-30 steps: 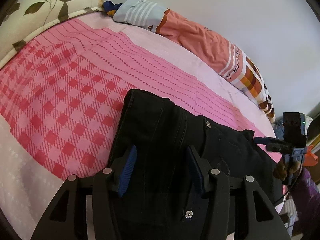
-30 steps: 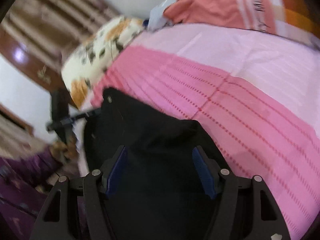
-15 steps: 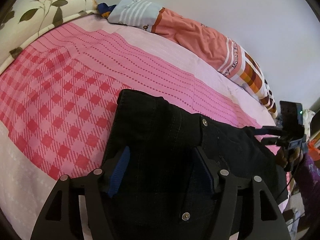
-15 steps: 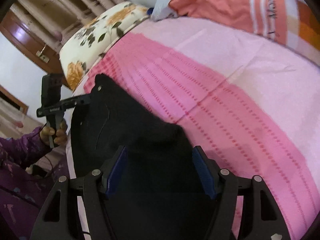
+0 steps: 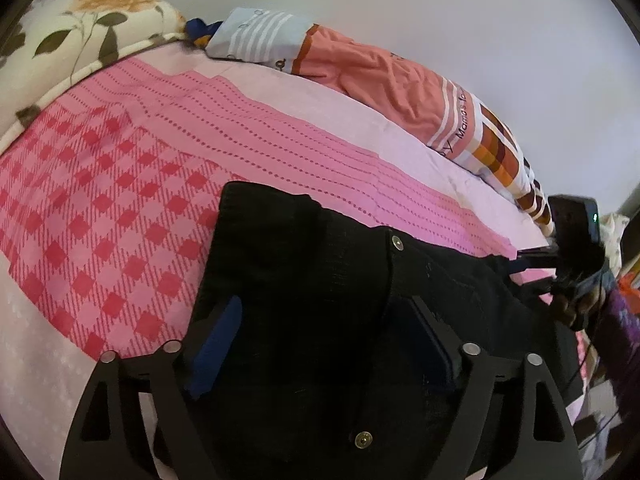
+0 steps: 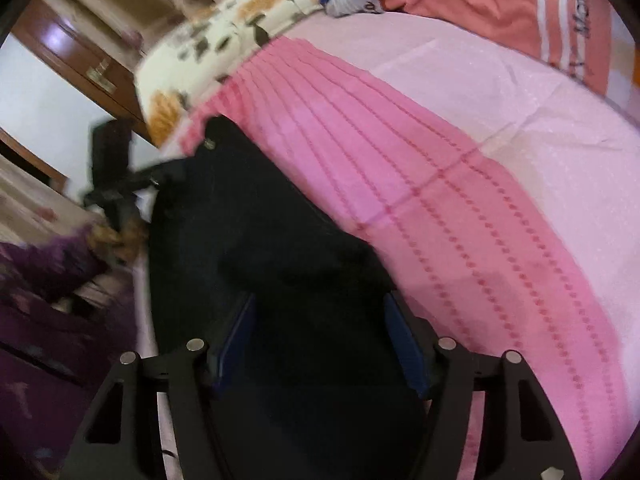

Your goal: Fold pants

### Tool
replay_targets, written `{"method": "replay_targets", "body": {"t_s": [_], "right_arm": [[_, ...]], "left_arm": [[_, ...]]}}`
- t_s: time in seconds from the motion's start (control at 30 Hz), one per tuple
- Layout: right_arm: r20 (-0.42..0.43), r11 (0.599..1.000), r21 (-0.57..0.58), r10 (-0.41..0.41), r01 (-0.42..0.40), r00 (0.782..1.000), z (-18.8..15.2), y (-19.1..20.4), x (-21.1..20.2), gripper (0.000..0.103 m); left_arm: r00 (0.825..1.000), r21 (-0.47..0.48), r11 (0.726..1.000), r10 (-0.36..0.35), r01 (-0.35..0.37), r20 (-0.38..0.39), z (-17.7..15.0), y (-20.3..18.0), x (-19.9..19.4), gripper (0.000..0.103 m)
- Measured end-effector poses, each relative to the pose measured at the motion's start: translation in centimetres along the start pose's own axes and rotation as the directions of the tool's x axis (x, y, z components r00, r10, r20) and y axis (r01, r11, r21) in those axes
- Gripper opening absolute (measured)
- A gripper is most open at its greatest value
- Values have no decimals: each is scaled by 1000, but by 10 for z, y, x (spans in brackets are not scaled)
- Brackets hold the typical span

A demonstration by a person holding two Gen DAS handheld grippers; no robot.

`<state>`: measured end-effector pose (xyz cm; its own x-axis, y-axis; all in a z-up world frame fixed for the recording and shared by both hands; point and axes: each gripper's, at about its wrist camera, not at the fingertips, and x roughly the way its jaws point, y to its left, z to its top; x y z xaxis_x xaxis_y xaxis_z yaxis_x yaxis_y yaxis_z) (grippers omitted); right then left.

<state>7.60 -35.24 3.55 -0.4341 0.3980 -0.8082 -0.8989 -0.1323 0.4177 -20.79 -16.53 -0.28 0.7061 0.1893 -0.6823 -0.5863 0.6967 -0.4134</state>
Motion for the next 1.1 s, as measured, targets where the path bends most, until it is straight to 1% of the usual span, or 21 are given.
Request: {"method": "replay_targets", "body": {"t_s": [0.1,0.17,0.27,0.33,0.37,0.4,0.43,0.47,0.5,0.57,0.63,0.67,0.7,0.77,0.8,0.83,0.87,0.9,1.0,1.07,1.1], "right_arm": [[-42,998,-28,46,-47,998,4,9,11,66],[-40,996,-35,75,-76,996,7,11,10,66],[28,992,13,123,-123,992,12,0,1,66],[69,990,50,129,-133,989,12,-6,6,63],[81,993,56,95,-99,992,13,-6,11,56],[91,997,51,59,-64,994,12,-5,13,43],[117,999,48,20,-25,993,10,-3,12,36],[140,998,60,-1,-7,990,7,-4,8,19],[179,997,81,-13,-1,984,4,-6,2,16],[227,994,106,-27,3,973,-1,-9,-6,13],[197,992,88,-110,94,974,3,-1,3,13],[195,988,76,-148,135,970,5,4,6,12],[207,985,84,-164,149,965,7,4,4,9],[282,975,150,-198,161,939,4,-6,-11,4],[311,969,205,-197,137,930,3,-20,-19,1],[307,961,232,-221,153,926,3,-29,-20,1],[293,956,227,-251,188,923,4,-31,-19,1],[294,960,213,-240,181,925,5,-29,-19,1],[355,975,173,-195,141,914,4,-17,-34,2],[386,973,114,-229,201,893,5,1,-48,4],[394,979,70,-203,191,897,7,11,-53,4]], "left_arm": [[1000,15,1000,5,-5,3,-1,-3,2,89],[1000,11,1000,-5,4,10,-1,-3,1,90],[999,-3,1000,-29,29,29,-2,0,0,92],[998,-16,999,-45,46,52,-5,2,-1,93],[997,-20,998,-50,51,62,-6,3,-2,93],[996,-23,998,-54,55,69,-6,4,-2,93],[995,-25,998,-58,60,75,-7,4,-3,93],[994,-28,997,-69,71,85,-9,6,-3,93],[992,-32,996,-81,84,99,-10,8,-4,93],[986,-37,993,-105,111,128,-15,12,-5,93],[983,-46,991,-117,124,142,-16,14,-6,93],[982,-48,991,-121,129,143,-15,15,-6,93],[981,-50,990,-126,134,145,-15,16,-7,93],[977,-61,986,-143,154,157,-17,19,-8,93],[976,-66,985,-149,162,161,-18,20,-8,93],[974,-73,983,-155,168,164,-17,22,-8,93],[974,-73,983,-156,170,164,-18,22,-9,93],[974,-72,983,-155,169,164,-18,22,-9,93],[976,-67,985,-148,160,162,-17,20,-8,93],[974,-72,983,-157,170,166,-18,21,-9,93],[972,-76,981,-162,177,169,-18,22,-9,93]]}}
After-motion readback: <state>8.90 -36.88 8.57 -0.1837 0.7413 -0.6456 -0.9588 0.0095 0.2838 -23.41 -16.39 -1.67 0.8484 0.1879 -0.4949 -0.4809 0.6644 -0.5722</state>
